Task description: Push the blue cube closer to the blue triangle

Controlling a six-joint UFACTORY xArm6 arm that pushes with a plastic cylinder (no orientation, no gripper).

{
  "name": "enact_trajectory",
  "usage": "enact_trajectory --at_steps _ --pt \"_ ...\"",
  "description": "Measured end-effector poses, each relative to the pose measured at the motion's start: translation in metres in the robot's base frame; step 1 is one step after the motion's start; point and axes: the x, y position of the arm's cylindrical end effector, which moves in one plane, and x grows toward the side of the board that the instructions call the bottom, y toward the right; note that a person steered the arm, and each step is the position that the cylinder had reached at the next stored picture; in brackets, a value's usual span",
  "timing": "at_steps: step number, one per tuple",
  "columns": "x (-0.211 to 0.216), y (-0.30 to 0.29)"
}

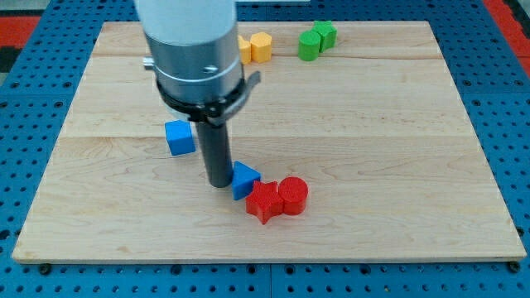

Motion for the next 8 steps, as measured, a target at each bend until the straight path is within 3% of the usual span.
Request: enact_trajectory --at_steps 2,3,4,5,7,8 --pt "-0.016 -0.113" --pt "-0.081 -0.125" --pt "-0.101 -0.084" --pt "-0.074 -0.056" --pt "-0.059 -0.139" --pt "-0.05 -0.099"
